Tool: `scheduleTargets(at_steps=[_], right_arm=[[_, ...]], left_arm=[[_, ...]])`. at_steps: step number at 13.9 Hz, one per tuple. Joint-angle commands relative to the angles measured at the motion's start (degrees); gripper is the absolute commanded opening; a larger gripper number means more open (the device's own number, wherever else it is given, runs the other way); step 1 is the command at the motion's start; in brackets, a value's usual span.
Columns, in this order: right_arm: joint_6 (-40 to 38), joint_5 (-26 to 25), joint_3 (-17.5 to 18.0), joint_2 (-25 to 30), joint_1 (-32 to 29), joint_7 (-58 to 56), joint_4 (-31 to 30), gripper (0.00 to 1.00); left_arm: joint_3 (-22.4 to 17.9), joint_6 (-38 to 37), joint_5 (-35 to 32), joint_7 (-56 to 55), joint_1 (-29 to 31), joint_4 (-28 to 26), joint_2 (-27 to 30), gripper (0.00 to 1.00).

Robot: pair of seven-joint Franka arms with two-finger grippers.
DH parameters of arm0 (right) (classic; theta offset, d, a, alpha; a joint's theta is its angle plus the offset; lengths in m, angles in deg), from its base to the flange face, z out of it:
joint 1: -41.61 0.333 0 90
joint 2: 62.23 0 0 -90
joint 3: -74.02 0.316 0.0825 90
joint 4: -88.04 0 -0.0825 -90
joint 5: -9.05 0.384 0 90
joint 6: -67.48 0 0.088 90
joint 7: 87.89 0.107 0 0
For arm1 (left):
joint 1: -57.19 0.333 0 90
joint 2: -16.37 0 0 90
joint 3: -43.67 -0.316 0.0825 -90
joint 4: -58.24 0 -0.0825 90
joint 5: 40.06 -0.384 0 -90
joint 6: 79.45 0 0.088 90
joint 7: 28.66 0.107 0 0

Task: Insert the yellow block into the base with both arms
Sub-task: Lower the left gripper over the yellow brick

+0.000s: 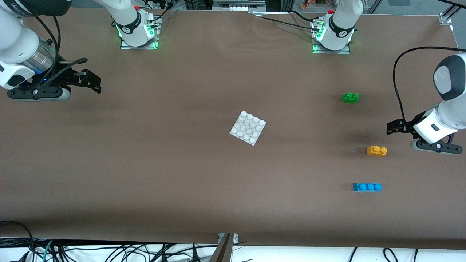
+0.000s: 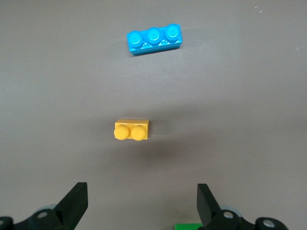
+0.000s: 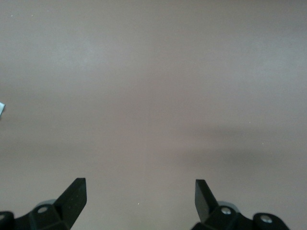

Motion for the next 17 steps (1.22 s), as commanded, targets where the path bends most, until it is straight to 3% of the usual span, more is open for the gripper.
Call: scheduleTargets(at_steps=[1, 5, 7, 12, 17], right_arm=[[0.05, -0.92, -0.86, -0.88, 0.15, -0.7, 2.13, 1.0], [0.41, -3.29, -0.77, -0.89, 0.32, 0.26, 2.57, 1.0], [0.14, -3.55, -0.77, -1.67, 0.32, 0.18, 3.71, 1.0], [-1.78, -3.38, -0.68, -1.85, 0.41, 1.31, 5.12, 1.0], [-1.7, -2.59, -0.77, -2.2, 0.23, 3.87, 5.12, 1.0]], left_arm=[[0.27, 5.89, -1.39, 1.2, 0.19, -4.24, -0.42, 1.0], [0.18, 15.92, -1.83, 1.29, 0.19, -12.42, -0.42, 1.0], [0.18, 19.61, -5.34, 1.2, 0.28, -13.14, -2.25, 1.0], [0.09, 29.9, -6.05, 5.84, 3.08, -13.05, -8.85, 1.0], [0.18, 33.6, -5.88, 8.94, 5.02, -12.87, -11.32, 1.0]])
